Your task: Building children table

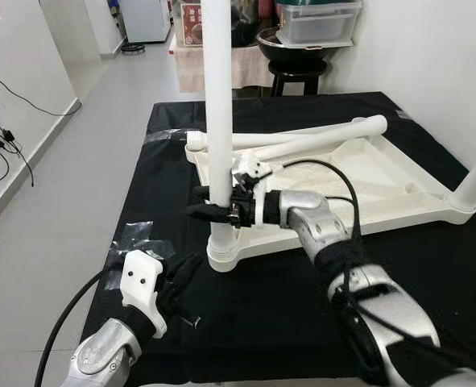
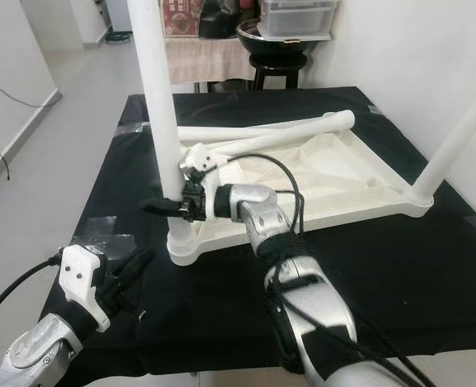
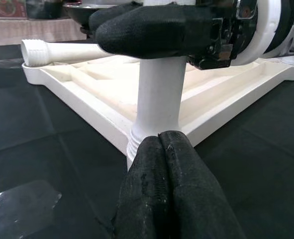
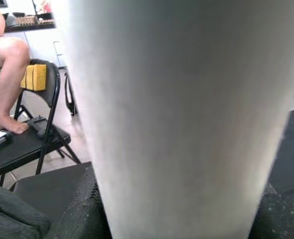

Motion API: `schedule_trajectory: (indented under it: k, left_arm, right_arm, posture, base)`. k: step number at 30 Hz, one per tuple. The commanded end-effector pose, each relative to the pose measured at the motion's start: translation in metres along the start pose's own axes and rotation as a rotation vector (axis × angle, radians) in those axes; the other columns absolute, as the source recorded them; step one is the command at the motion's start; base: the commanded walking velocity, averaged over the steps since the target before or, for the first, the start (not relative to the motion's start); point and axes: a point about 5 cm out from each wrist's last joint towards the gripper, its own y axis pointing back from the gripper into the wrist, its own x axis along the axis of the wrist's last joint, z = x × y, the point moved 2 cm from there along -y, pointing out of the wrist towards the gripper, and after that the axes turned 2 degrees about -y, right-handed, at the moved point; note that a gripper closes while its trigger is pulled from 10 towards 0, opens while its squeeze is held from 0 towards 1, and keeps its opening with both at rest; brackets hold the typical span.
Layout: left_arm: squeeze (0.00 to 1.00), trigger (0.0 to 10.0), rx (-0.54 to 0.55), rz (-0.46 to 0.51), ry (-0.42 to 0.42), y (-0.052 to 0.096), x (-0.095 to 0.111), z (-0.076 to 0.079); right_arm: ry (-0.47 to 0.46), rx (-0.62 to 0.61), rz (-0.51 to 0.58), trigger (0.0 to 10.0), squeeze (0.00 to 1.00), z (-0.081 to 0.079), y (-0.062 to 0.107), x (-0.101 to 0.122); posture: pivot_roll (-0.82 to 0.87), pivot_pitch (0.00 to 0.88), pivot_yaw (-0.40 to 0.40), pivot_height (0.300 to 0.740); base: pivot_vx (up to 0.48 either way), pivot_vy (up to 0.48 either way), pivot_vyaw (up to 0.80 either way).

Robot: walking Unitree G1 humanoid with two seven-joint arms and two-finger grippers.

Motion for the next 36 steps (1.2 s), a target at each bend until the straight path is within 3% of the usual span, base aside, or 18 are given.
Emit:
schedule_trajectory:
  k: [1,2,4,6,13,14,15,16,17,18,23,25,27,29,30,32,36]
  left_arm:
    - [0.0,10.0,-0.001,-0.012,0.021,0.002,-0.002,0.001]
    - [0.0,10.0,-0.001,-0.012,0.021,0.002,-0.002,0.001]
    - [0.0,10.0,-0.001,-0.01,0.024,0.003,-0.001,-0.001]
    - [0.0,10.0,-0.001,-0.013,0.021,0.002,-0.001,-0.002]
    - [0.0,10.0,-0.009,-0.021,0.02,0.0,-0.003,-0.003]
    - [0.0,10.0,0.0,-0.02,0.018,0.0,-0.003,-0.003]
    - [0.0,10.0,0.0,-0.02,0.018,0.0,-0.003,-0.003]
    - [0.0,10.0,0.01,-0.018,0.017,0.0,-0.003,-0.004]
    - [0.0,10.0,0.01,-0.018,0.017,0.0,-0.003,-0.004]
    - [0.0,10.0,0.016,-0.018,0.015,0.0,-0.003,-0.004]
    - [0.0,10.0,0.008,-0.022,0.021,-0.001,-0.005,-0.003]
    - [0.0,10.0,0.008,-0.022,0.021,-0.001,-0.005,-0.003]
    - [0.0,10.0,0.004,-0.026,0.025,-0.001,-0.006,-0.003]
    - [0.0,10.0,0.004,-0.026,0.025,-0.001,-0.006,-0.003]
    - [0.0,10.0,0.003,-0.028,0.026,-0.002,-0.006,-0.002]
    - [0.0,10.0,0.004,-0.032,0.027,-0.002,-0.007,-0.002]
    - [0.0,10.0,0.005,-0.033,0.027,-0.002,-0.008,-0.002]
  right_arm:
    - [-0.06,-0.204,-0.029,0.0,0.0,0.003,0.005,-0.019]
    - [-0.06,-0.204,-0.029,0.0,0.0,0.003,0.005,-0.019]
    - [-0.077,-0.585,-0.106,0.0,0.0,-0.029,0.007,-0.048]
    - [0.033,-0.599,-0.078,0.0,0.0,-0.05,-0.002,-0.039]
    - [-0.036,-0.635,-0.068,0.0,0.0,-0.026,-0.008,-0.041]
    - [-0.047,-0.623,-0.076,9.8,0.0,-0.026,-0.011,-0.043]
    - [-0.047,-0.623,-0.076,9.8,0.0,-0.026,-0.011,-0.043]
    - [-0.065,-0.585,-0.063,10.0,0.83,-0.027,-0.015,-0.042]
    - [-0.065,-0.585,-0.063,10.0,0.83,-0.027,-0.015,-0.042]
    - [-0.085,-0.496,-0.048,10.0,1.0,-0.029,-0.021,-0.04]
    - [-0.082,-0.322,0.021,10.0,1.0,-0.031,-0.022,-0.021]
    - [-0.082,-0.322,0.021,10.0,1.0,-0.031,-0.022,-0.021]
    - [-0.07,-0.172,0.032,10.0,1.0,-0.023,-0.017,-0.01]
    - [-0.07,-0.172,0.032,10.0,1.0,-0.023,-0.017,-0.01]
    - [-0.052,-0.056,0.013,10.0,0.0,-0.021,-0.012,-0.007]
    - [-0.039,0.03,-0.023,10.0,0.0,-0.007,-0.004,0.0]
    - [-0.039,0.051,-0.029,10.0,0.0,-0.003,-0.002,0.002]
  posture:
    - [-0.02,0.089,0.0,0.74]
    - [-0.02,0.089,0.0,0.74]
    - [-0.03,0.103,0.007,0.74]
    - [-0.04,0.097,0.026,0.74]
    - [-0.03,0.075,0.011,0.74]
    - [-0.03,0.074,0.014,0.74]
    - [-0.03,0.074,0.014,0.74]
    - [-0.02,0.069,0.015,0.74]
    - [-0.02,0.069,0.015,0.74]
    - [-0.02,0.065,0.013,0.74]
    - [-0.02,0.054,0.014,0.74]
    - [-0.02,0.054,0.014,0.74]
    - [-0.01,0.045,0.009,0.74]
    - [-0.01,0.045,0.009,0.74]
    - [-0.01,0.042,0.007,0.74]
    - [0.01,0.034,-0.001,0.74]
    - [0.01,0.033,-0.001,0.74]
  base:
    - [0.0,0.0,0.0]
    - [0.0,0.0,0.0]
    - [0.0,0.0,0.0]
    - [0.0,0.0,0.0]
    - [0.0,0.0,0.0]
    - [0.0,0.0,0.0]
    - [0.0,0.0,0.0]
    - [0.0,0.0,0.0]
    - [0.0,0.0,0.0]
    - [0.0,0.0,0.0]
    - [0.0,0.0,0.0]
    - [0.0,0.0,0.0]
    - [0.0,0.0,0.0]
    - [0.0,0.0,0.0]
    - [0.0,0.0,0.0]
    - [0.0,0.0,0.0]
    - [0.0,0.0,0.0]
